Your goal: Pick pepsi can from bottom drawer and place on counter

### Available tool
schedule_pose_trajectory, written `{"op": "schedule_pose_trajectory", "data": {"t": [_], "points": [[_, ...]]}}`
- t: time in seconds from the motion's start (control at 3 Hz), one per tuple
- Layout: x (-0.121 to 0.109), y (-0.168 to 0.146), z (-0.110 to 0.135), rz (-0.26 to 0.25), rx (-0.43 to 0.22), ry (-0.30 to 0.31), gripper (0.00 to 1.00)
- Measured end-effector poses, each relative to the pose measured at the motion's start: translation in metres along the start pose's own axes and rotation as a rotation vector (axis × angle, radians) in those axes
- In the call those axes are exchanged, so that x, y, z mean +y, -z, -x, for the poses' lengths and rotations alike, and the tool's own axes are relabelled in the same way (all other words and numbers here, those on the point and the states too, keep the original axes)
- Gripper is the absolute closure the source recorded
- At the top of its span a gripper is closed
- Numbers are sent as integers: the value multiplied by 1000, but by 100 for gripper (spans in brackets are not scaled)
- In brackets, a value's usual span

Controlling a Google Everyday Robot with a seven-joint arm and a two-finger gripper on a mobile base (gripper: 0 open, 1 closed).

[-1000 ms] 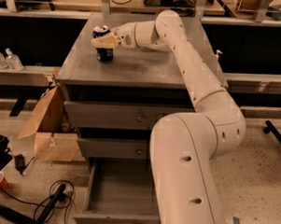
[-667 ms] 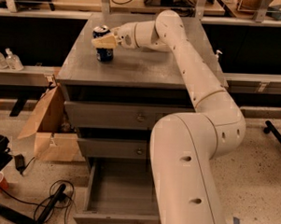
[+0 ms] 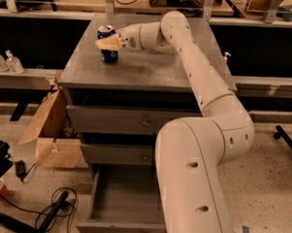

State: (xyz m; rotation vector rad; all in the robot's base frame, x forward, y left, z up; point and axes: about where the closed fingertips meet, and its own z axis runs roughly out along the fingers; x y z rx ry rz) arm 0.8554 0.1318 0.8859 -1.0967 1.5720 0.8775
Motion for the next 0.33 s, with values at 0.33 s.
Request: {"op": "schedule_pose_trajectory", "data": {"t": [0.33], "points": [[1,-3,-1,4,1,-1,0]]}}
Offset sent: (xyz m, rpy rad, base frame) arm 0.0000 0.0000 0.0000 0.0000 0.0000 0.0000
